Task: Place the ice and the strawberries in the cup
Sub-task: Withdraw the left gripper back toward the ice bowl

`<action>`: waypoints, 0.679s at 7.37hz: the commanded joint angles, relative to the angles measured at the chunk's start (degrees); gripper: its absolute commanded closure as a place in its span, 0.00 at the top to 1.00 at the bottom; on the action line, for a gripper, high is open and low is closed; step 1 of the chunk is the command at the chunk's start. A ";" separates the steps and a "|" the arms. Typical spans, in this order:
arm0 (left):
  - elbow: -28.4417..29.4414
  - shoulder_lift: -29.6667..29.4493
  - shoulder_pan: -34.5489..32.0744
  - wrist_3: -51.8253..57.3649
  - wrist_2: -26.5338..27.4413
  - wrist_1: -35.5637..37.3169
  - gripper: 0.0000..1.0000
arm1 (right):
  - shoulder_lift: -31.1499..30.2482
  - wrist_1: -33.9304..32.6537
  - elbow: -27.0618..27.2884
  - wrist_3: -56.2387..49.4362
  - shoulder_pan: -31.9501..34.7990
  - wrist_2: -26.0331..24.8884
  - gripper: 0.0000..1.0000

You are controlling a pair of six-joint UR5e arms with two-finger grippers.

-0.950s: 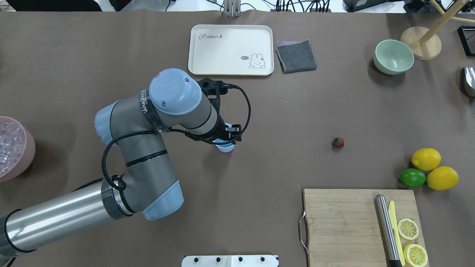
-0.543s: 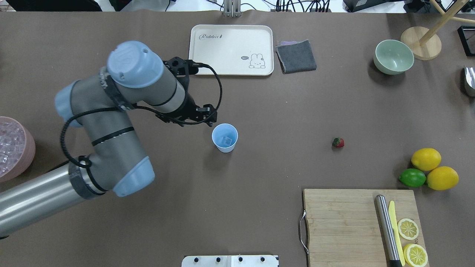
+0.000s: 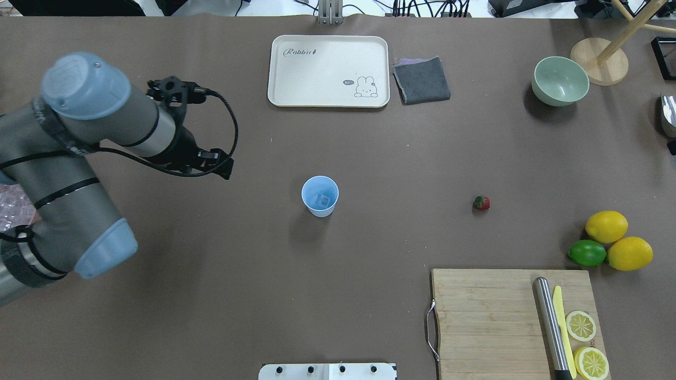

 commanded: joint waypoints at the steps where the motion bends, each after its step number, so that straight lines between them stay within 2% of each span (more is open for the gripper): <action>1: -5.33 15.42 -8.09 12.24 -3.07 -0.83 0.86 | 0.03 -0.05 0.50 1.13 -0.55 -0.12 1.00; 2: -4.92 20.63 -10.82 17.09 -2.99 -2.23 0.86 | 0.03 0.04 0.50 1.13 -0.81 -0.12 1.00; 3: -2.91 25.30 -11.54 17.84 -2.72 -7.38 0.86 | 0.03 0.04 0.50 2.44 -1.16 -0.12 1.00; 4: -0.11 26.82 -11.99 17.06 -2.55 -11.43 0.86 | 0.03 0.04 0.50 3.67 -1.60 -0.12 1.00; 5: 1.22 26.75 -11.99 13.75 -2.46 -11.82 0.84 | 0.03 0.04 0.50 3.77 -1.78 -0.12 1.00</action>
